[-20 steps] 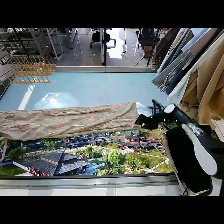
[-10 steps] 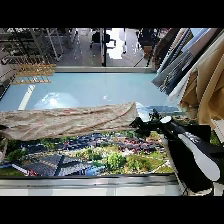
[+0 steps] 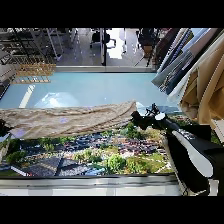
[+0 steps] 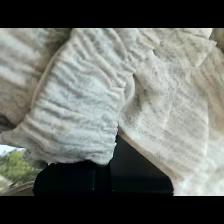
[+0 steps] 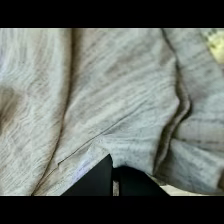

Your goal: Fold the clothes and pants, and hang the long-sleeved shirts on hangers.

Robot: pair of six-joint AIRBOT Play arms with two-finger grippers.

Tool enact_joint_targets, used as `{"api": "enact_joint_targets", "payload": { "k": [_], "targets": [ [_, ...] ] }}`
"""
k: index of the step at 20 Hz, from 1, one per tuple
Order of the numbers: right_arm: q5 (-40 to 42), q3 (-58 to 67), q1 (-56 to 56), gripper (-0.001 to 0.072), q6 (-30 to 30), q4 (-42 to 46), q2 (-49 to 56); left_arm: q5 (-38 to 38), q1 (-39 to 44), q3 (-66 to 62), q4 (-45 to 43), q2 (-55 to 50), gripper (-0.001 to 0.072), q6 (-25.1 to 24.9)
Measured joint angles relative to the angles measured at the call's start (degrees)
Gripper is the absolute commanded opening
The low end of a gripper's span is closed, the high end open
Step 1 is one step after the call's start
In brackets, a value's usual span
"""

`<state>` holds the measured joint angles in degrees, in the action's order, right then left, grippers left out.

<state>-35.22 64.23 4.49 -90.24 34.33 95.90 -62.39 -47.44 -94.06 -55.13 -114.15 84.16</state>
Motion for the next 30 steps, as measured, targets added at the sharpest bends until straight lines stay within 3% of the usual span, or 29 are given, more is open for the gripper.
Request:
{"api": "enact_joint_targets", "payload": {
  "k": [6, 12, 13, 14, 15, 16, 18, 21, 23, 24, 30],
  "targets": [
    [-16.87, 0.31, 0.79, 0.0012, 0.31, 16.48, -2.12, -10.32, -4.15, -2.4, -5.09, 2.95, 0.0008, -5.7],
    [-33.22, -10.82, 7.28, 0.003, 2.34, 29.42, -12.26, -18.45, -10.14, -3.06, -16.0, 5.44, 0.0027, -9.31],
    [-34.36, -12.98, 8.5, 0.0249, 2.45, 30.27, -14.12, -19.1, -10.8, -3.06, -17.07, 5.6, 0.0197, -9.53],
    [-35.26, -14.51, 9.33, 0.0477, 2.73, 31.04, -15.87, -19.47, -11.37, -3.1, -17.9, 5.79, 0.0507, -9.68],
    [-36.46, -15.39, 9.51, 0.0492, 3.1, 31.67, -17.49, -19.47, -11.76, -3.15, -18.05, 6.08, 0.068, -9.84],
    [-37.05, -15.82, 9.14, 0.0493, 3.56, 32.04, -19.17, -19.63, -12.04, -3.21, -17.49, 6.47, 0.0687, -9.84],
    [-38.38, -16.02, 5.88, 0.0493, 4.55, 32.68, -22.77, -19.69, -12.31, -3.96, -14.34, 7.45, 0.0649, -9.94],
    [-38.32, -16.15, -2.36, 0.0493, 7.06, 32.46, -25.66, -19.47, -11.76, -6.16, -8.11, 9.66, 0.0465, -10.01],
    [-37.22, -16.17, -7.34, 0.0493, 10.54, 29.07, -25.14, -19.87, -10.49, -7.02, -4.72, 11.67, 0.0099, -10.03],
    [-36.76, -16.15, -9.05, 0.0493, 12.66, 27.06, -24.22, -20.33, -9.55, -7.26, -3.63, 12.63, 0.0007, -10.05],
    [-32.09, -16.17, -12.61, 0.0493, 22.32, 17.29, -15.26, -27.36, -0.98, -6.34, -0.81, 16.81, 0.0009, -10.6]
  ]
}}
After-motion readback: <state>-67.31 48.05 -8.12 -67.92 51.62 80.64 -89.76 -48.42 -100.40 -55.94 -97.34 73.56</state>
